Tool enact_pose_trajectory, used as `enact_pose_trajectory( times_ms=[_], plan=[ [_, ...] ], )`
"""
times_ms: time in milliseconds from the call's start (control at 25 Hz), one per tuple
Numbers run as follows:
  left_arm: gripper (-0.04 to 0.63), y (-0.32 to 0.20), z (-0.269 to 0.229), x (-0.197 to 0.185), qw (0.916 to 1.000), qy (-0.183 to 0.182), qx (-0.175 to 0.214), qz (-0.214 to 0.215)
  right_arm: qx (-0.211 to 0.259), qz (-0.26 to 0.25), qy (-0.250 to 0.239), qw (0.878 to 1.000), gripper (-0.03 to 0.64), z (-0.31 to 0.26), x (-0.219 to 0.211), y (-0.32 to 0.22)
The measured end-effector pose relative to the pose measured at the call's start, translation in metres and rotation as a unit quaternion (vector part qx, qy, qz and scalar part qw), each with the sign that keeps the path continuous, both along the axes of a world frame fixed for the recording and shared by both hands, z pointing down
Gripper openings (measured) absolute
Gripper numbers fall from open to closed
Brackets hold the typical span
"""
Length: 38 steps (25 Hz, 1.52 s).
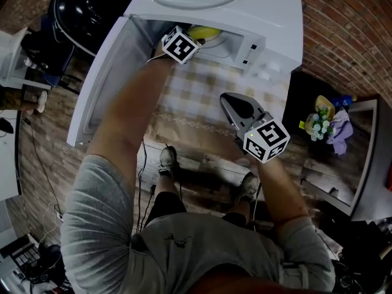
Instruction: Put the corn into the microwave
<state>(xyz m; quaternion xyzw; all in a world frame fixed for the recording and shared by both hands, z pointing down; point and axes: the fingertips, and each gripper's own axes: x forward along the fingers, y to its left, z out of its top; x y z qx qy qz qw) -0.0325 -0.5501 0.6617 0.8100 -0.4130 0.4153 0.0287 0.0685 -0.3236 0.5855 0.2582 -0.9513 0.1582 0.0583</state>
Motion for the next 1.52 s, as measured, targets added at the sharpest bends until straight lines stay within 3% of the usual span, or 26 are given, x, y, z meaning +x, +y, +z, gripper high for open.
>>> enact_pose_trajectory(
  times_ms=[200,480,840,1000,1240,1520],
  plan=[
    [0.301,-0.001,-0.001,-0.012,0.9994,0.014,0.008,-0.032,0.0,0.003,0.002,1.0,0.018,-0.003,0.001,-0.002],
    [0.302,0.009,-0.016,-0.025,0.9937,0.075,0.006,-0.083,-0.001,0.01,0.005,1.0,0.018,-0.011,0.004,-0.002],
    [0.302,0.043,-0.032,-0.031,0.9872,0.12,-0.009,-0.105,-0.003,0.017,0.021,1.0,0.018,-0.031,0.005,0.001],
    [0.301,0.069,-0.048,-0.025,0.9765,0.182,-0.017,-0.115,-0.006,0.025,0.024,0.999,0.018,-0.043,0.009,0.0],
    [0.301,0.115,-0.083,-0.013,0.9625,0.253,-0.015,-0.097,-0.013,0.027,0.028,0.999,0.018,-0.061,0.006,-0.002],
    [0.266,0.179,-0.133,-0.015,0.934,0.348,-0.008,-0.081,-0.028,0.024,0.022,0.999,0.018,-0.084,-0.003,-0.006]
  ],
)
